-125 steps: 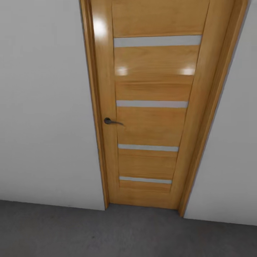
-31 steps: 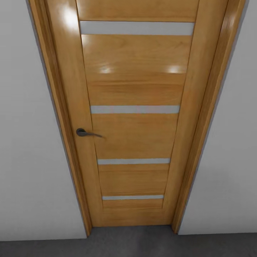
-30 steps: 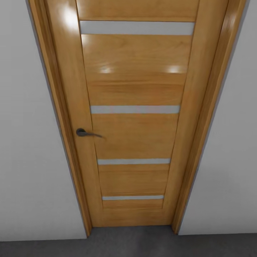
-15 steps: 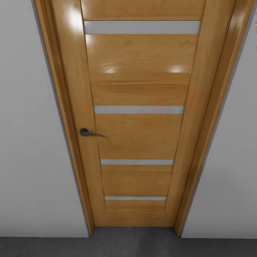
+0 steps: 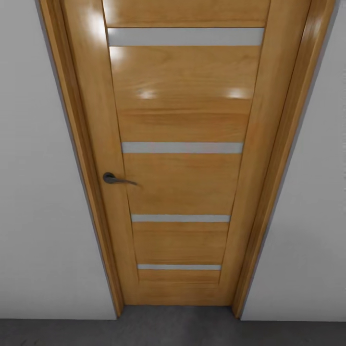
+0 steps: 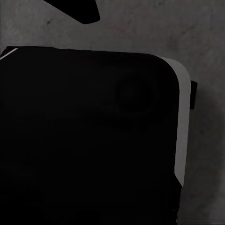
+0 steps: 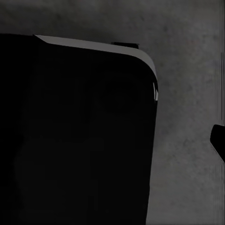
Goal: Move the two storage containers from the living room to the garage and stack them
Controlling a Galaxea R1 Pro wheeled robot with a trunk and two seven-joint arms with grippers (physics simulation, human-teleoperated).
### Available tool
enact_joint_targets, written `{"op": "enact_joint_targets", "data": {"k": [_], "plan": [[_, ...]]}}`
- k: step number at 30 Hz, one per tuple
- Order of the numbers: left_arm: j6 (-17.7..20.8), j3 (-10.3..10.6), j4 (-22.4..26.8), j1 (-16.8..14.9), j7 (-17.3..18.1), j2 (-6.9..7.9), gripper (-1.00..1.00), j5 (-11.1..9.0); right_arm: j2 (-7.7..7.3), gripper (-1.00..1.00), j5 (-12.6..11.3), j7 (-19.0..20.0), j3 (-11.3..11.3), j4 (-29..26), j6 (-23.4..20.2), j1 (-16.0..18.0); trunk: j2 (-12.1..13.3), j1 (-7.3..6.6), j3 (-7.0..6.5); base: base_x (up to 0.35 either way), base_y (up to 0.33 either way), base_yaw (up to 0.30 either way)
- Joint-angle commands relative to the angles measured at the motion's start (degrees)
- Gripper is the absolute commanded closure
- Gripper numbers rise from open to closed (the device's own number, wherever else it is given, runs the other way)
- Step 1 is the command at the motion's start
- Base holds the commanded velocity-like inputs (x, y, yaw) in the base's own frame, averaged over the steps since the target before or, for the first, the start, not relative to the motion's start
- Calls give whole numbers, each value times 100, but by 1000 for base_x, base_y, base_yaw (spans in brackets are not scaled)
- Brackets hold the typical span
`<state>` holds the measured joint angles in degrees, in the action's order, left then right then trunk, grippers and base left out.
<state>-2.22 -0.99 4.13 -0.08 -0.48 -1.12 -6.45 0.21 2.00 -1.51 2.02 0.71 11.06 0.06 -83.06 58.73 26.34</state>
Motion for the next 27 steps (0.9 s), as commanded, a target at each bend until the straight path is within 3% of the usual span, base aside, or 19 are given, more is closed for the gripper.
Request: {"op": "enact_joint_targets", "data": {"k": [1,8,27], "plan": [[-15,-5,0,-1,-5,-2,-100,-50,2,-100,20,-16,18,8,17,2,-2,0,4,0,-246,0],[-15,-4,0,-1,-5,3,-100,-53,3,-100,21,-16,10,8,25,2,-2,0,4,0,-127,0],[-15,-6,0,-1,-5,-2,-100,-53,-11,-100,-21,-16,-36,8,28,2,-2,0,4,0,-6,0]]}}
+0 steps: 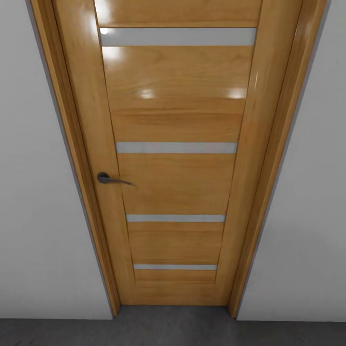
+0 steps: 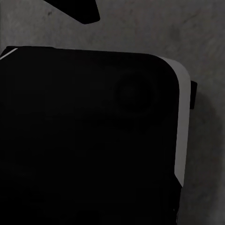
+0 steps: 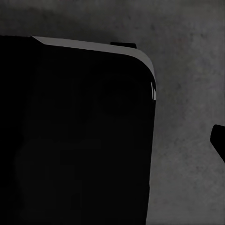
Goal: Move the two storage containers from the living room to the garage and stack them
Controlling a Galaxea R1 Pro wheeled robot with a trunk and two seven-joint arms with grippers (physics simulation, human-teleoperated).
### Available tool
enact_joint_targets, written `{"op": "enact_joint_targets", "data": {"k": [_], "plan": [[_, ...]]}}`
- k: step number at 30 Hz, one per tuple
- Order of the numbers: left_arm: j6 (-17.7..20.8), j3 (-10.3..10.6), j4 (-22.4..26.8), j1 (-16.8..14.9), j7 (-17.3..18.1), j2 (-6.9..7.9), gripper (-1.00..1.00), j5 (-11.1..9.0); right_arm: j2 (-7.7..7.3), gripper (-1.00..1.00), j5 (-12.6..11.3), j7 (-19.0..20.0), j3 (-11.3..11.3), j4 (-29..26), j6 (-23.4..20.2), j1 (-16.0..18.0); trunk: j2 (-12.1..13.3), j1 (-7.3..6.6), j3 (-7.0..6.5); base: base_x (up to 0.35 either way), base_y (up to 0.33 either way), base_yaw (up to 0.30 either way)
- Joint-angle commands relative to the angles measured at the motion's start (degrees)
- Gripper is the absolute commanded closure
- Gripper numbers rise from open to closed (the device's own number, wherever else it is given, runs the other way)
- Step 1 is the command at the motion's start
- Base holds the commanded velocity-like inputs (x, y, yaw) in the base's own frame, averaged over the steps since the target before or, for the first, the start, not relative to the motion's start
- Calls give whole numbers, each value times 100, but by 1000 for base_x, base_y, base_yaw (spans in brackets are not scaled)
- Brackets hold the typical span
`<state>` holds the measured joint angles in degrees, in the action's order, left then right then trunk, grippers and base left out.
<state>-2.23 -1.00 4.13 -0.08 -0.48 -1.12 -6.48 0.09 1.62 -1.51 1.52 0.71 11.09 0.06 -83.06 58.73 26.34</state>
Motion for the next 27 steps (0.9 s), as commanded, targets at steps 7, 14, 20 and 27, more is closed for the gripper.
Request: {"op": "enact_joint_targets", "data": {"k": [7,14,20,27], "plan": [[-14,-10,0,-1,-5,-2,-100,-49,-10,-100,36,-13,25,4,4,2,-2,0,4,0,0,0],[-14,-14,0,-1,-5,-2,-100,-47,-65,-100,50,-205,22,-532,-134,13,-2,0,4,0,0,0],[-14,-14,0,0,-5,-6,-100,-46,-218,-100,28,-413,-2,-1808,-929,54,-2,0,4,0,0,0],[-14,-14,0,1,-5,-6,-100,-46,-293,-100,-33,-675,-47,-2021,-1403,1113,-2,0,4,0,0,0]]}}
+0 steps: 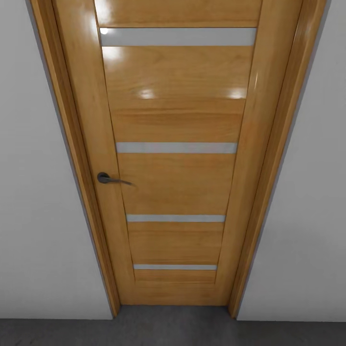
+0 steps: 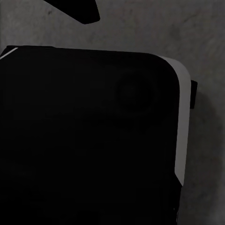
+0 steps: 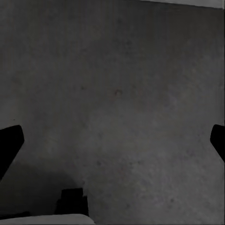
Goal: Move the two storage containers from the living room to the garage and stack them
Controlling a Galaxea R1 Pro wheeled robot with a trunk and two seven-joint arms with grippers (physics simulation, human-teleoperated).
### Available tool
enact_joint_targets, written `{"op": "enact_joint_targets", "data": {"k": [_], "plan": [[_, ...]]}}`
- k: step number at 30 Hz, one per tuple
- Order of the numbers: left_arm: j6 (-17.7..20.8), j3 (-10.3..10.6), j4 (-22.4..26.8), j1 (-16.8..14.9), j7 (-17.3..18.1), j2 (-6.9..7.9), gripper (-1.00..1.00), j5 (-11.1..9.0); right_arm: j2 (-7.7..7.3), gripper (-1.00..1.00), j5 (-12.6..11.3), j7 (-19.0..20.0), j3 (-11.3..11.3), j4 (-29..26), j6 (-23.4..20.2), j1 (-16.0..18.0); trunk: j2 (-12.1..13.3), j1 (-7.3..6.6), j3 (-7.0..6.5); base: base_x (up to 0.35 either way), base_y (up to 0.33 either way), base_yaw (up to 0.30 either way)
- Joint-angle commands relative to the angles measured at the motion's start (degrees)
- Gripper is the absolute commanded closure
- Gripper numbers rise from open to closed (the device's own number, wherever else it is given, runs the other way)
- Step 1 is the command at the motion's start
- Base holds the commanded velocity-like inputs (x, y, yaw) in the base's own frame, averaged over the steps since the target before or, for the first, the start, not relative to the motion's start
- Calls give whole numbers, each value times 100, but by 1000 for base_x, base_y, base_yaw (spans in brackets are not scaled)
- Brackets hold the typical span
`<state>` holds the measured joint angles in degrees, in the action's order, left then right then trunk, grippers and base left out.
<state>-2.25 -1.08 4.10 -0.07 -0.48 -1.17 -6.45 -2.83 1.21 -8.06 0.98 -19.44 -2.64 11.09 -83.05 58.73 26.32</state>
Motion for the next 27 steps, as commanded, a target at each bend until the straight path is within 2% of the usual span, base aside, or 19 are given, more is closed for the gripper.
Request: {"op": "enact_joint_targets", "data": {"k": [1,11,17,19,22,24,26,27], "plan": [[-12,-7,3,1,-5,-3,-100,-49,-4,-100,6,-49,6,10,-52,101,-3,0,7,0,0,0],[-12,-7,3,5,-5,-6,-100,-46,1,-100,53,-227,11,69,-259,1057,-3,0,7,0,0,0],[-12,-7,3,7,-5,-6,-100,-41,69,-100,72,-238,57,196,-320,1696,-3,0,7,0,0,0],[-12,-7,3,7,-5,-6,-100,-41,92,-100,77,-239,61,227,-336,1795,-3,0,7,0,0,0],[-12,-1,3,7,-5,-6,-100,-41,338,-100,127,-241,72,254,-360,1954,-3,0,7,0,0,0],[-12,1,6,7,-5,-6,-100,-40,525,-100,242,-257,74,227,-383,1988,-3,0,7,0,0,0],[-12,1,8,7,-3,-6,-100,-40,638,-100,327,-275,74,212,-418,1996,-3,0,7,0,0,0],[-12,2,9,7,-1,-6,-100,-40,770,-100,413,-292,72,200,-477,2001,-3,0,7,0,0,0]]}}
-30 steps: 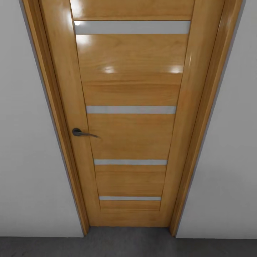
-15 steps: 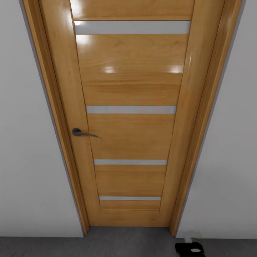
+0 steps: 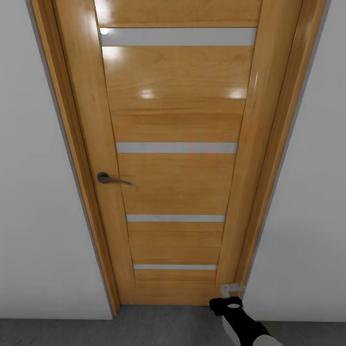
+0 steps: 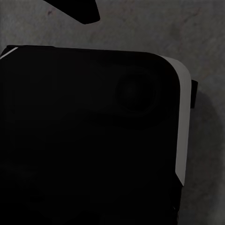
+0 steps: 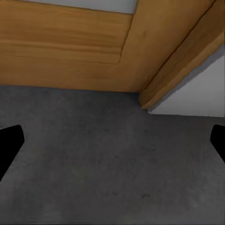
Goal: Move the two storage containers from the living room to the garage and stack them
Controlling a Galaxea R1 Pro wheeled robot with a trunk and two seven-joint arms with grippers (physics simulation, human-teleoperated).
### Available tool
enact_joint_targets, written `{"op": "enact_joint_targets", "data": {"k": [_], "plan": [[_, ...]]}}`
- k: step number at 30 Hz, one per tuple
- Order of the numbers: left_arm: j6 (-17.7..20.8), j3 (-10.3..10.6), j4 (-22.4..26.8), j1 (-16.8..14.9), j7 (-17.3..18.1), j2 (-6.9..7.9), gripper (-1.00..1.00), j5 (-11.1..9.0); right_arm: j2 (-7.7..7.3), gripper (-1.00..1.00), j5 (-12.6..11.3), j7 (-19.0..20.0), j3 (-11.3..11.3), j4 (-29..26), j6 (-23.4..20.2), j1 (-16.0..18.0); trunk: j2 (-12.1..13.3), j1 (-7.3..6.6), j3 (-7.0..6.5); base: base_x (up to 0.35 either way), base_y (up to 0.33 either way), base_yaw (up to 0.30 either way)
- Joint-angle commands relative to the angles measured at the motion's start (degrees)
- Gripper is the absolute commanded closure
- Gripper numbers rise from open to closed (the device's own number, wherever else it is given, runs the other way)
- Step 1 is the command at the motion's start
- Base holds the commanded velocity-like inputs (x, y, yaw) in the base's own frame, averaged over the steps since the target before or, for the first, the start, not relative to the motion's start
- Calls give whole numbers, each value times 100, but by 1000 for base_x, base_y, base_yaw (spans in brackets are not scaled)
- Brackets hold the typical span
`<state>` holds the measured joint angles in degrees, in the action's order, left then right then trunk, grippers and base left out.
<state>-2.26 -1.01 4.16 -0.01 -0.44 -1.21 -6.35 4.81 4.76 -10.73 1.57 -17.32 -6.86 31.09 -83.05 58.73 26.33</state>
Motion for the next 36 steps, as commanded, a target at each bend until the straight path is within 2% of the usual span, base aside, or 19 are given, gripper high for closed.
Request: {"op": "enact_joint_targets", "data": {"k": [1,6,13,20,25,35,36], "plan": [[-11,-5,4,1,-4,-2,-100,-51,76,-100,99,-32,12,-17,-84,3,-3,0,5,0,0,0],[-11,-5,12,1,-2,-2,-100,-51,519,-100,272,-139,10,-221,-273,10,-3,0,5,0,0,0],[-11,-5,15,1,0,-2,-100,-51,519,-100,272,-209,10,-687,-645,11,-3,0,5,0,0,0],[-11,-5,15,1,-1,-2,-100,-51,519,-100,257,-285,10,-1458,-1253,11,-3,0,5,0,0,0],[-11,-5,15,1,0,-2,-100,-51,519,-100,252,-309,10,-1708,-1379,11,-3,0,5,0,0,0],[-11,-5,13,1,-4,-2,-100,-51,519,-100,256,-386,18,-1772,-1430,11,-3,0,5,0,0,0],[-11,-5,13,1,-7,2,-100,-51,519,-100,271,-388,389,-2076,-1463,11,-3,0,5,0,0,0]]}}
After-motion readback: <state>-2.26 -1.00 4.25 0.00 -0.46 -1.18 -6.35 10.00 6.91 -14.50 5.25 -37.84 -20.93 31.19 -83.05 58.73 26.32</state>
